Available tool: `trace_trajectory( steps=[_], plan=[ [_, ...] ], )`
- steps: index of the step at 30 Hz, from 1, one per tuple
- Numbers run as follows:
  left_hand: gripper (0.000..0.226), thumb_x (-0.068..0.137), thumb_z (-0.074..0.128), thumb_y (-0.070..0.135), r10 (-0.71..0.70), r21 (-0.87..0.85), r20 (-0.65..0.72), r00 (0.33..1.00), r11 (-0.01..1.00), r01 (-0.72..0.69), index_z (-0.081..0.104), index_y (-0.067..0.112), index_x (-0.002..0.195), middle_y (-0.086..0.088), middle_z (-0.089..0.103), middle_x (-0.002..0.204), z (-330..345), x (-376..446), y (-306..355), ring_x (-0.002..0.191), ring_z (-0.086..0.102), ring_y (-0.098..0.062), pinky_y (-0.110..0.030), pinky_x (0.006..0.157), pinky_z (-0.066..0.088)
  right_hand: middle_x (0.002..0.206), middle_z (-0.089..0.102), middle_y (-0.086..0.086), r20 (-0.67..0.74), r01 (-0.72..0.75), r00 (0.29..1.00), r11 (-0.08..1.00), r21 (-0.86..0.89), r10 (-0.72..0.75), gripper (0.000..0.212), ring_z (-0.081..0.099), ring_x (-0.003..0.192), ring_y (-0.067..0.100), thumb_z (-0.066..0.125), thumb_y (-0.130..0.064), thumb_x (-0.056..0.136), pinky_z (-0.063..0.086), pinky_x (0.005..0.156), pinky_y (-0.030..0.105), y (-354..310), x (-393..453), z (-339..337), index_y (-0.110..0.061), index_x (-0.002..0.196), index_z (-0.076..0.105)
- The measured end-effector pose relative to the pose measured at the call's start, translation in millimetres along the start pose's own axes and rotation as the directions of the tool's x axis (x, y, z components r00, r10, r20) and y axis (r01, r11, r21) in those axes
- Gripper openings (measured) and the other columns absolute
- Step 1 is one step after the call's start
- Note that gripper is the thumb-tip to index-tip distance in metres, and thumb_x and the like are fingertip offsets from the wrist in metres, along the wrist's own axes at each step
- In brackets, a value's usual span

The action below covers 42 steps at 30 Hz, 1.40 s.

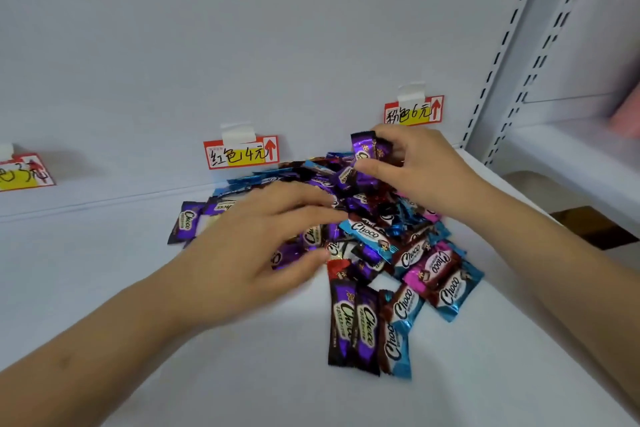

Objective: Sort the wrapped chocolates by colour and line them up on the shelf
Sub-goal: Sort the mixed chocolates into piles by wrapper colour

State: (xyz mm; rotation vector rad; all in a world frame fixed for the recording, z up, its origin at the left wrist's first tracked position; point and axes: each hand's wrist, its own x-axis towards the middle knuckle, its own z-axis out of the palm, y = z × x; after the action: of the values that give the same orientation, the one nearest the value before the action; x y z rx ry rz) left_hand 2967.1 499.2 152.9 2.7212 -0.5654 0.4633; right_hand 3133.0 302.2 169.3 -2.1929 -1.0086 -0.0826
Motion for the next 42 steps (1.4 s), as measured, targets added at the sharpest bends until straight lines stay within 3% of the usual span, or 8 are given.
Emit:
trace_trajectory(
  steps=[9,13,18,22,25,32,38,42],
  plan=[
    [0.050,0.094,0.044,0.060,-0.028,0.016,0.237,0.971,1.000,0.025,0.042,0.050,0.142,0.036,0.026,0.151,-11.8,-18.6,-24.9,0.141,0.019,0.014,-0.024,0.117,0.028,0.117,0.064,-0.008,0.050,-0.142,0.988,0.989,-0.031,0.144,0.037,0.060,0.106,0.009,0.066,-0.039,0.090,0.049,0.095,0.030,21.2,5.4,-3.8,-0.030,0.125,0.060],
    [0.051,0.095,0.049,0.051,0.004,0.081,0.187,0.982,0.997,-0.019,0.043,0.041,0.145,0.028,0.029,0.154,-19.4,-43.1,-30.4,0.142,0.025,0.007,-0.025,0.113,0.031,0.139,0.049,-0.008,0.103,0.025,0.995,0.945,-0.326,0.009,0.054,0.038,0.130,0.014,0.049,-0.057,0.089,0.028,0.104,0.028,17.3,4.5,3.1,-0.032,0.137,0.051],
    [0.049,0.098,0.052,0.042,0.020,-0.002,0.226,0.974,1.000,-0.020,0.044,0.036,0.145,0.023,0.028,0.157,-28.2,-71.5,-27.2,0.147,0.022,-0.003,-0.028,0.116,0.025,0.157,0.021,-0.024,0.258,0.256,0.948,0.930,-0.265,-0.187,0.059,0.013,0.143,-0.005,0.034,-0.063,0.092,0.010,0.113,0.020,-19.5,-9.4,13.0,-0.045,0.149,0.032],
    [0.040,0.096,0.052,0.040,-0.166,-0.190,0.025,0.986,0.968,0.167,0.058,0.036,0.135,0.027,0.044,0.146,-33.6,-68.8,-28.9,0.139,0.036,0.002,-0.017,0.110,0.032,0.159,-0.015,-0.026,0.581,0.425,0.796,0.839,-0.339,-0.168,0.072,-0.015,0.145,-0.006,0.022,-0.073,0.090,-0.014,0.120,0.033,-40.5,-26.9,36.2,-0.051,0.149,-0.013],
    [0.038,0.096,0.057,0.040,-0.382,-0.132,-0.082,0.920,0.920,0.370,0.056,0.041,0.134,0.036,0.043,0.135,-33.1,-69.0,-49.3,0.132,0.036,0.009,-0.014,0.100,0.042,0.155,-0.028,-0.024,0.641,0.476,0.755,0.785,-0.396,-0.134,0.069,-0.027,0.143,0.001,0.020,-0.074,0.090,-0.019,0.118,0.038,-43.2,-32.4,40.2,-0.055,0.147,-0.015],
    [0.030,0.093,0.058,0.040,-0.505,0.064,-0.073,0.860,0.858,0.509,0.065,0.034,0.121,0.019,0.056,0.116,-24.9,-67.0,-80.1,0.109,0.043,-0.003,-0.026,0.095,0.039,0.132,0.040,-0.037,0.519,0.262,0.836,0.961,-0.093,-0.178,0.047,0.032,0.126,-0.016,0.049,-0.064,0.086,0.031,0.105,0.016,-53.2,-31.1,27.9,-0.049,0.130,0.041],
    [0.018,0.084,0.073,0.028,-0.574,-0.124,-0.135,0.807,0.818,0.561,0.061,0.039,0.093,0.023,0.063,0.094,-25.6,-65.7,-65.9,0.094,0.055,0.007,-0.009,0.073,0.040,0.134,0.041,-0.025,0.423,0.373,0.872,0.893,-0.251,-0.245,0.049,0.034,0.124,-0.005,0.057,-0.046,0.093,0.032,0.106,0.021,-59.2,-19.9,49.8,-0.043,0.140,0.042],
    [0.019,0.086,0.072,0.016,-0.567,-0.205,-0.093,0.819,0.815,0.541,0.064,0.034,0.086,0.019,0.067,0.081,-37.2,-68.2,-58.0,0.084,0.058,0.006,-0.006,0.069,0.041,0.110,0.056,-0.023,0.454,0.344,0.856,0.929,-0.138,-0.249,0.023,0.051,0.105,-0.004,0.067,-0.040,0.088,0.046,0.093,0.026,-63.0,-12.5,49.1,-0.041,0.111,0.064]
  ],
)
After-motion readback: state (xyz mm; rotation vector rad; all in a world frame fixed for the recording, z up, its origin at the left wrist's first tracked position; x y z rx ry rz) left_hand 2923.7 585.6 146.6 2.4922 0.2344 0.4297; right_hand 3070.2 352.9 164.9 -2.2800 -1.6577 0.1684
